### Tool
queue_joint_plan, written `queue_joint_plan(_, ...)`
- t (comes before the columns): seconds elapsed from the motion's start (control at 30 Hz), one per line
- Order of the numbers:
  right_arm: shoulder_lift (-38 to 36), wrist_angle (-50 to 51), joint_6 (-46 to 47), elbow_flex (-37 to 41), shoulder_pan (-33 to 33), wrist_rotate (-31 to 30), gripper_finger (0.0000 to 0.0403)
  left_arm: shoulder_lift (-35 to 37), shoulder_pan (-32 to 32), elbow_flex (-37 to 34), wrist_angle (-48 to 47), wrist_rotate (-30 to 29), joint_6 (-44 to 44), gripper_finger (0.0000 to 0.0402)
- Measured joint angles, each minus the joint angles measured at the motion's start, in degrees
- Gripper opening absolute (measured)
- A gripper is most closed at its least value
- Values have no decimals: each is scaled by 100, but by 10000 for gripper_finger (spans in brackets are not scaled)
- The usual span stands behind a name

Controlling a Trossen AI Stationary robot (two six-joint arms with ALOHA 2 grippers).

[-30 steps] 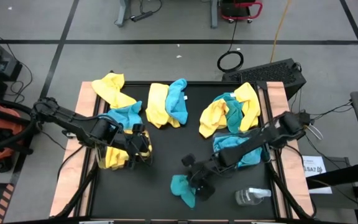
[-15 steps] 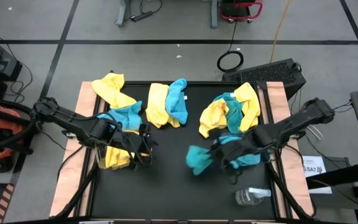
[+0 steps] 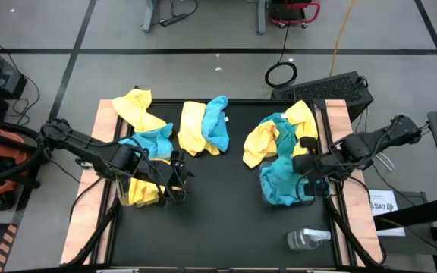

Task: Sort microfiber towel by color & place in baskets
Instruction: Put the blue microfiber towel into the right transparent bin

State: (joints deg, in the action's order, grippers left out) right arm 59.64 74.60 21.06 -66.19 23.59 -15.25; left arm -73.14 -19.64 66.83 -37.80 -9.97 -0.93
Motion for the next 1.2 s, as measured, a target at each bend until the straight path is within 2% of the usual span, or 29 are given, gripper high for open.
queue_joint_plan(0.17,36,988,1064,114,0,4,13,-53,0,0,9,-103,-130,259)
queue_joint_plan(0.37,46,1137,1627,808,0,69,13,-257,7,-4,30,-103,-160,259)
queue_joint_plan(0.77,50,-921,1754,2906,0,1033,13,-555,7,-4,91,-101,-302,259)
queue_joint_plan(0.97,48,-1311,1769,3244,0,1056,16,-555,7,-4,197,-101,-304,259)
queue_joint_plan(1.2,48,-1671,1882,3373,0,1045,36,-555,7,-4,325,-101,-303,259)
